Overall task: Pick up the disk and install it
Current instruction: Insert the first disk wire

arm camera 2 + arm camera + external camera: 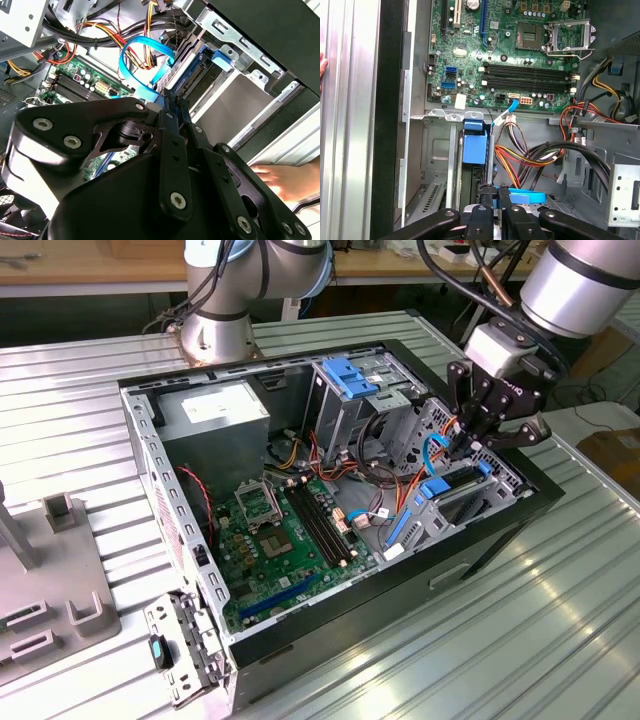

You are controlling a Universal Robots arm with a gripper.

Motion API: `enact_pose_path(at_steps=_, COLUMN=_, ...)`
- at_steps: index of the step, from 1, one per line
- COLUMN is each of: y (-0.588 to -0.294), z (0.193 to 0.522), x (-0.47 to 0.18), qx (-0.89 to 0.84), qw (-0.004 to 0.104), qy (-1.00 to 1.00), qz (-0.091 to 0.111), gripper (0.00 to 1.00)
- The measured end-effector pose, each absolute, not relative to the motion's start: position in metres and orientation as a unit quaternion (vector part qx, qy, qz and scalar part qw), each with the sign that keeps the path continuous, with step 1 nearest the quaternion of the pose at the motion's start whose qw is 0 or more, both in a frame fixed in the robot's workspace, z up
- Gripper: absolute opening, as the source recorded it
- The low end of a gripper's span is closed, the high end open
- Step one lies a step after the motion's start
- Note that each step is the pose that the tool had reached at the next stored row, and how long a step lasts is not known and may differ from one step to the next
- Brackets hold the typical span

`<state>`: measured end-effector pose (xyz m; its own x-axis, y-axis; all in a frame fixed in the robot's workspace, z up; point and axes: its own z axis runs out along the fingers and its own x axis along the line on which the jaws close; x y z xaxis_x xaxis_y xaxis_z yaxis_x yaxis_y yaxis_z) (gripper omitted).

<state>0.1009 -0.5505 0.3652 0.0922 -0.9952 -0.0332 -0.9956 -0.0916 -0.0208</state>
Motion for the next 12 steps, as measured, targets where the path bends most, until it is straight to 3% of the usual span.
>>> enact_pose_path(at_steps=12, y=-0.5515, z=0.3648, x=0.1, qx=-0.739, qw=0.019, qy=0.673, qz=0.005, gripper=0.16)
